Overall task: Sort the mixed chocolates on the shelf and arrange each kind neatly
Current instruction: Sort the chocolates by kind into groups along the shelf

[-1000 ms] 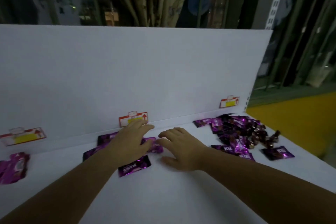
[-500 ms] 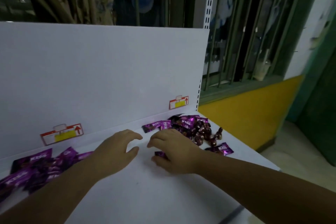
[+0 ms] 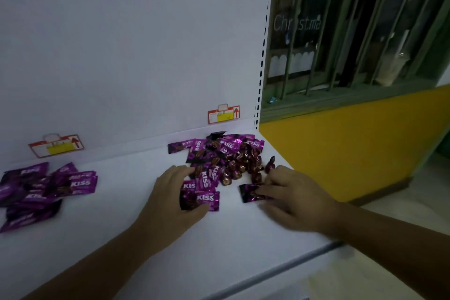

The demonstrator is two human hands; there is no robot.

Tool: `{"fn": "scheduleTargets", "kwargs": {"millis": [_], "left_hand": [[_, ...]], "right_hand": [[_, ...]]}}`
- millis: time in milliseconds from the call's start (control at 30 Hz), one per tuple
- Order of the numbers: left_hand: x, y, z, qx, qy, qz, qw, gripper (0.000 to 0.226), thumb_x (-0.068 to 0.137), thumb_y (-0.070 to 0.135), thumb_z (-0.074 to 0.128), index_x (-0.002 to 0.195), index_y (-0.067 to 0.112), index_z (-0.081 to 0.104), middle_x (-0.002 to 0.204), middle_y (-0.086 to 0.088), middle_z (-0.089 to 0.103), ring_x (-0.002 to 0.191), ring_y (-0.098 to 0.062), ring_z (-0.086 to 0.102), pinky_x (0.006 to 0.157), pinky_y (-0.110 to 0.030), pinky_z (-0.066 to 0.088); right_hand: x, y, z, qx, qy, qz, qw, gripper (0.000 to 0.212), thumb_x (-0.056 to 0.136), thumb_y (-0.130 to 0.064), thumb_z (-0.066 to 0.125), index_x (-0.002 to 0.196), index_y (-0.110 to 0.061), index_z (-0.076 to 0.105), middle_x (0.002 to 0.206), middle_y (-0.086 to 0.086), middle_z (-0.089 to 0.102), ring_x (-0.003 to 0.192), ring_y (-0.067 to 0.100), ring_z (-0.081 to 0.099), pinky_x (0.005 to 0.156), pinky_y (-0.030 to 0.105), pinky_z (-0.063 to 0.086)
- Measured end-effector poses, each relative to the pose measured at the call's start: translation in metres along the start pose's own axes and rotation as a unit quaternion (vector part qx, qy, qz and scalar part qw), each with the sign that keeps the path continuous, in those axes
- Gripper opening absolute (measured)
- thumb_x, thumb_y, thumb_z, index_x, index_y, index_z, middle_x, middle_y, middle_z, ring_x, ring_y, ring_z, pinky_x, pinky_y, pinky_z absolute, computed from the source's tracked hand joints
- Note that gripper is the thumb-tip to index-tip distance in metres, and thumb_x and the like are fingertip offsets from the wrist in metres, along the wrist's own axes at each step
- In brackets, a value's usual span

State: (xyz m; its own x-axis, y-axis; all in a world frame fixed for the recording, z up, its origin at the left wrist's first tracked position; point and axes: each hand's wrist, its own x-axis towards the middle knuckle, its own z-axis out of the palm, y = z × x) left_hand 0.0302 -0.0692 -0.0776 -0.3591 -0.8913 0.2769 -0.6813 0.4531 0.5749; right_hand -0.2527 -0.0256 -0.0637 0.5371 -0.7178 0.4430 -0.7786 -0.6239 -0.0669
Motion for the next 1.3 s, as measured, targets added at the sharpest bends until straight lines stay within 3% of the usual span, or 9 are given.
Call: {"fn": "scheduleTargets", "kwargs": {"millis": [100, 200, 367, 567, 733, 900, 1067, 1200, 1300], "left_hand": [[0.001, 0.000, 0.012, 0.063, -0.018, 0.000, 0.998, 0.091, 0.061, 0.073, 0.051, 0.137, 0.027, 0.033, 0.136, 0.011, 0.042, 0.127, -0.007, 0.036, 0.113, -0.048, 0.023], [0.000, 0.010, 0.014, 0.058, -0.007, -0.048, 0.997, 0.099, 0.056, 0.075, 0.051, 0.140, 0.027, 0.029, 0.137, 0.008, 0.042, 0.122, -0.002, 0.034, 0.114, -0.033, 0.011], [-0.006, 0.017, 0.012, 0.030, 0.035, -0.050, 0.998, 0.071, 0.070, 0.051, 0.071, 0.131, 0.033, 0.040, 0.116, 0.016, 0.044, 0.105, -0.002, 0.042, 0.087, -0.010, 0.031], [-0.001, 0.008, 0.011, 0.182, 0.057, -0.012, 0.982, 0.082, 0.077, 0.079, 0.028, 0.099, 0.011, 0.068, 0.079, -0.001, 0.065, 0.068, -0.016, 0.061, 0.064, -0.030, 0.050], [-0.005, 0.015, 0.007, 0.122, 0.039, -0.007, 0.992, 0.062, 0.065, 0.071, 0.045, 0.102, 0.025, 0.061, 0.084, 0.017, 0.048, 0.071, -0.001, 0.050, 0.063, -0.005, 0.036], [-0.001, 0.010, 0.006, 0.028, 0.038, -0.016, 0.999, 0.035, 0.071, 0.036, 0.075, 0.077, 0.037, 0.041, 0.073, 0.017, 0.047, 0.064, 0.001, 0.049, 0.058, -0.008, 0.039], [0.004, 0.001, -0.012, -0.032, -0.033, -0.032, 0.998, 0.031, 0.072, 0.031, 0.076, 0.068, 0.030, 0.046, 0.064, 0.009, 0.052, 0.057, -0.003, 0.051, 0.053, -0.016, 0.039], [0.011, -0.010, -0.044, 0.033, -0.116, -0.068, 0.990, 0.026, 0.076, 0.041, 0.070, 0.095, 0.027, 0.059, 0.092, 0.008, 0.062, 0.081, -0.009, 0.057, 0.075, -0.023, 0.048], [0.008, -0.017, -0.054, 0.138, -0.118, -0.077, 0.980, 0.046, 0.083, 0.049, 0.058, 0.121, 0.025, 0.053, 0.113, 0.006, 0.056, 0.100, -0.010, 0.052, 0.088, -0.021, 0.042]], "right_hand": [[-0.004, 0.005, 0.006, 0.034, 0.016, -0.015, 0.999, 0.016, 0.083, -0.025, 0.061, 0.092, -0.016, 0.071, 0.088, 0.003, 0.056, 0.079, 0.018, 0.050, 0.064, 0.025, 0.039], [-0.006, 0.008, 0.010, 0.064, 0.026, -0.030, 0.997, 0.009, 0.082, -0.022, 0.063, 0.082, -0.016, 0.071, 0.094, 0.002, 0.059, 0.083, 0.020, 0.054, 0.067, 0.031, 0.045], [-0.006, 0.010, 0.014, 0.104, -0.007, -0.048, 0.993, 0.018, 0.084, -0.021, 0.062, 0.100, -0.016, 0.070, 0.106, -0.003, 0.067, 0.097, 0.013, 0.060, 0.084, 0.026, 0.047], [-0.008, 0.010, 0.013, 0.140, -0.014, -0.071, 0.987, 0.029, 0.087, -0.023, 0.063, 0.114, -0.014, 0.066, 0.116, -0.002, 0.062, 0.107, 0.008, 0.055, 0.093, 0.017, 0.043], [-0.004, 0.010, 0.012, 0.083, -0.036, -0.092, 0.992, 0.022, 0.088, -0.028, 0.055, 0.104, -0.020, 0.069, 0.124, -0.004, 0.060, 0.112, 0.013, 0.052, 0.096, 0.024, 0.040], [-0.002, 0.006, 0.011, 0.041, -0.068, -0.101, 0.992, 0.022, 0.092, -0.036, 0.051, 0.109, -0.025, 0.061, 0.116, -0.010, 0.062, 0.106, 0.009, 0.054, 0.088, 0.030, 0.046], [0.013, -0.015, 0.005, 0.004, -0.121, -0.051, 0.991, 0.044, 0.086, -0.048, 0.049, 0.125, -0.027, 0.053, 0.107, -0.012, 0.054, 0.088, 0.005, 0.053, 0.075, 0.013, 0.039], [0.028, -0.034, 0.008, 0.064, -0.176, -0.006, 0.982, 0.032, 0.091, -0.040, 0.053, 0.121, -0.030, 0.053, 0.104, -0.015, 0.042, 0.085, 0.007, 0.051, 0.069, 0.018, 0.035], [0.045, -0.051, 0.012, 0.078, -0.105, 0.007, 0.991, 0.024, 0.090, -0.045, 0.044, 0.098, -0.027, 0.057, 0.090, -0.018, 0.039, 0.074, -0.002, 0.040, 0.060, 0.018, 0.036]]}}
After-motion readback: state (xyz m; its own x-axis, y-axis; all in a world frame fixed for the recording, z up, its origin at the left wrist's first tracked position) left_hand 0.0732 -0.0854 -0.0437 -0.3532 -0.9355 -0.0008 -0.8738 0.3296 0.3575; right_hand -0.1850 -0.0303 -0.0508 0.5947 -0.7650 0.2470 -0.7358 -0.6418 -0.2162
